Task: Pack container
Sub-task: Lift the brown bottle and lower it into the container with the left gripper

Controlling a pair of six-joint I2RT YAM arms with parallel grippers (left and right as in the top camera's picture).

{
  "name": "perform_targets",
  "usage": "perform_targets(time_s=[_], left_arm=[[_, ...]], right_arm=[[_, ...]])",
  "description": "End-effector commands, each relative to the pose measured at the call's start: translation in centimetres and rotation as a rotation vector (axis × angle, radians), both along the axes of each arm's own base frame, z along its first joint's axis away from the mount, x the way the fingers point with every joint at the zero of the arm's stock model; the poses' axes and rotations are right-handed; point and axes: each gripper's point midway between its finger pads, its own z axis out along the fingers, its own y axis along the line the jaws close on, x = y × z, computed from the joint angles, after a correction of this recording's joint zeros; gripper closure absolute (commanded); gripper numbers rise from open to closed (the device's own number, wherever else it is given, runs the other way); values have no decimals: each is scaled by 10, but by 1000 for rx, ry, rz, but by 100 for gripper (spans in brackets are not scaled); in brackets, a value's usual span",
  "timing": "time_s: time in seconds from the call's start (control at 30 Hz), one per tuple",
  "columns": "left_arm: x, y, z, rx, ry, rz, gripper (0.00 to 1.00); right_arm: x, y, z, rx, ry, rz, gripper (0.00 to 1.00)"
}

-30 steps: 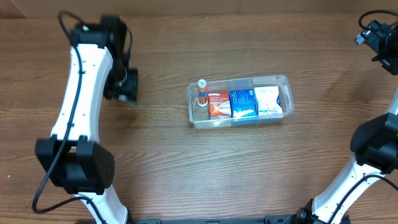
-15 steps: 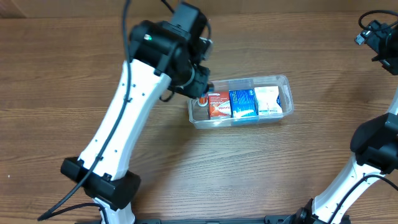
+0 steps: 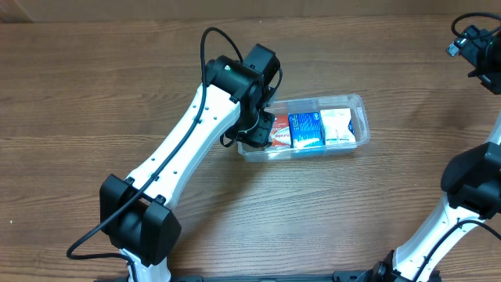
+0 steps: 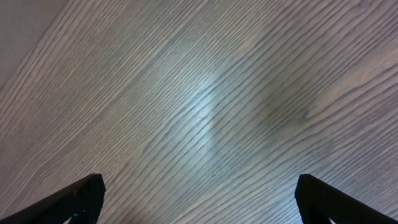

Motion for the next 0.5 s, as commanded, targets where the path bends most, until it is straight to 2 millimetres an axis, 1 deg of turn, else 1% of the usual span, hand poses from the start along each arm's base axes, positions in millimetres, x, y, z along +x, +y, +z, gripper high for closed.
perform_targets(time_s=[0.0,0.1,0.2,0.33,0.47], left_arm=[[2,5,-11,30,-10,43,75],[6,11,-21,62,-29,62,74],[14,8,-31,57,-60,68,70],[13,11,-42,67,-56,77,70],[17,14,-44,67,-60,102,70]], right_arm=[[0,1,22,-19,-51,-1,0],[0,1,22,-19,-51,-1,0],[0,1,22,-19,-51,-1,0],[0,1,22,-19,-51,-1,0],[0,1,22,-19,-51,-1,0]])
